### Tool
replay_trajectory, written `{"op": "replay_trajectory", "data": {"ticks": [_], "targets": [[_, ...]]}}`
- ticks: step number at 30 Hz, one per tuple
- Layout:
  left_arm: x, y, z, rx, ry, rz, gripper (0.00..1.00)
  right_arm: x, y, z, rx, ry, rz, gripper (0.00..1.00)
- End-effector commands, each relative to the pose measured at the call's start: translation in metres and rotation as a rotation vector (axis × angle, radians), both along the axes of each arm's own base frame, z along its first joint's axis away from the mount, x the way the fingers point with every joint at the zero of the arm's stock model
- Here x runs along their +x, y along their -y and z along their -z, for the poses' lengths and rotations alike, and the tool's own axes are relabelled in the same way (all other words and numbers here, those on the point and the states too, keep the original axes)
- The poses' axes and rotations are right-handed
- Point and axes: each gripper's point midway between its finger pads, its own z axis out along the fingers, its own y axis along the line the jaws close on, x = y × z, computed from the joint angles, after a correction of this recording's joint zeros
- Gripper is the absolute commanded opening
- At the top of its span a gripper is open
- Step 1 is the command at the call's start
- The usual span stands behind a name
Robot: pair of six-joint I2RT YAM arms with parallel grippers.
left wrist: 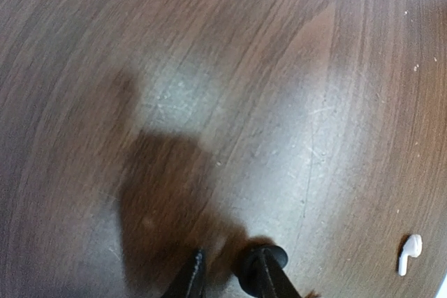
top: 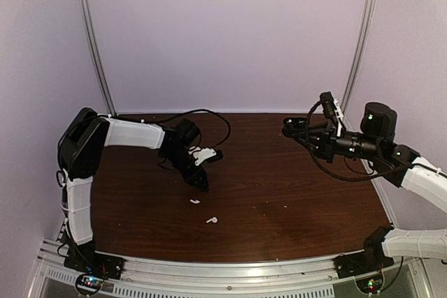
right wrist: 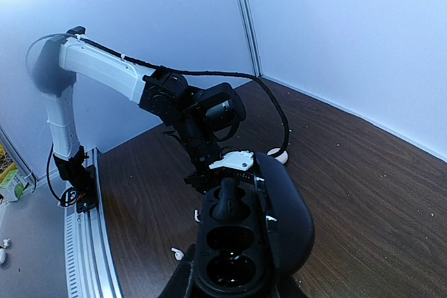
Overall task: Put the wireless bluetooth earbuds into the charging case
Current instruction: Pick up the right earbud from the center of the board.
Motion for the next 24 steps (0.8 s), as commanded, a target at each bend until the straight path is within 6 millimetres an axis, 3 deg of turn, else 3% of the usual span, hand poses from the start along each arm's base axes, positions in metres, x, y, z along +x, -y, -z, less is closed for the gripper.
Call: {"op": "replay_trajectory", "data": {"ticks": [1, 19, 24], "targets": [[-0.018, -0.006, 0.009, 0.055, -0.002, 0.042, 0.25, -0.002, 0.003, -0.018, 0.019, 0.044, 0.006, 0.00], [-0.035, -0.006, -0.002, 0.008, -0.038, 0.060, 0.08, -0.004, 0.005, -0.020, 0.024, 0.047, 0.012, 0.00], [-0.039, -0.007, -0.003, 0.002, -0.044, 0.065, 0.08, -0.005, 0.006, -0.020, 0.024, 0.047, 0.016, 0.00]]}}
